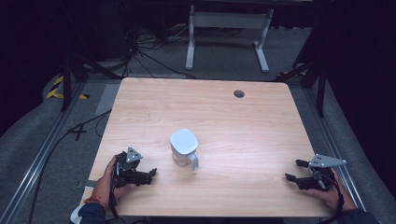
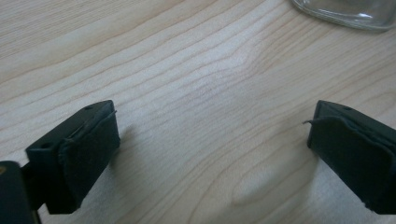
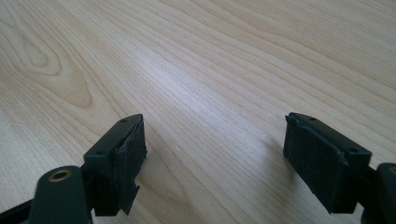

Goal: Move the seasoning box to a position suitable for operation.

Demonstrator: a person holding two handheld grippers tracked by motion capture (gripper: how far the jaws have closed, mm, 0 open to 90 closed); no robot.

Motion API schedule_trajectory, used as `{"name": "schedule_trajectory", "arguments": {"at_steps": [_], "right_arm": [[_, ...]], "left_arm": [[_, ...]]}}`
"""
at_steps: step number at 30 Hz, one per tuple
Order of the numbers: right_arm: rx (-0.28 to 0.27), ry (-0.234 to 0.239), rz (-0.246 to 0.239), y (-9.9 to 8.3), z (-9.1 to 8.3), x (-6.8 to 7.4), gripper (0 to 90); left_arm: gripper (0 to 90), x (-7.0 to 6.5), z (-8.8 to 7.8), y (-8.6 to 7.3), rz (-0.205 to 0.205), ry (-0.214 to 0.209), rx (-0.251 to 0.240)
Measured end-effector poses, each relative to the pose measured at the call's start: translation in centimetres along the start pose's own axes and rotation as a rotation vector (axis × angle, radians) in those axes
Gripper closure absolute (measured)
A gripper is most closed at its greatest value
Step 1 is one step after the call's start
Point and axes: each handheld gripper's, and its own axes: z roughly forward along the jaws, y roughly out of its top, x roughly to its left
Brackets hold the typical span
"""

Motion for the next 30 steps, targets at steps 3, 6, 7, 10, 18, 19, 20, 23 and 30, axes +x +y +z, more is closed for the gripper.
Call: {"name": "schedule_trajectory", "arguments": {"at_steps": [3, 6, 7, 10, 18, 19, 20, 23, 30], "right_arm": [[0.001, -0.004, 0.002, 0.0, 0.0, 0.0, 21.2], [0.000, -0.005, 0.003, 0.0, 0.0, 0.0, 21.3], [0.000, -0.005, 0.003, 0.0, 0.0, 0.0, 21.3], [0.010, -0.006, 0.001, 0.1, -0.1, 0.0, 23.7], [-0.055, 0.013, 0.034, 3.0, -0.5, 0.3, 53.5], [-0.055, 0.013, 0.034, 3.0, -0.5, 0.3, 53.5], [-0.064, 0.016, 0.031, 3.5, -0.5, 0.5, 56.7], [-0.118, 0.068, 0.006, 5.9, -0.1, 1.2, 72.1], [-0.198, 0.198, -0.112, 11.8, 2.3, 4.5, 88.8]], "left_arm": [[0.9, 0.0, 0.0, 0.0, 0.002, 0.002, 0.001], [0.9, 0.2, -0.1, -0.1, 0.022, -0.004, 0.004], [0.9, 0.2, -0.1, -0.1, 0.022, -0.004, 0.004], [0.5, 0.5, -0.2, -0.1, 0.037, -0.037, 0.010], [0.4, 0.7, -0.1, 0.1, 0.062, -0.036, 0.016], [0.4, 0.7, -0.1, 0.1, 0.062, -0.036, 0.016], [0.4, 0.7, -0.1, 0.1, 0.061, -0.035, 0.017], [0.3, 0.7, -0.1, 0.1, 0.069, -0.032, 0.015], [0.3, 0.7, -0.1, 0.1, 0.066, -0.031, 0.015]]}}
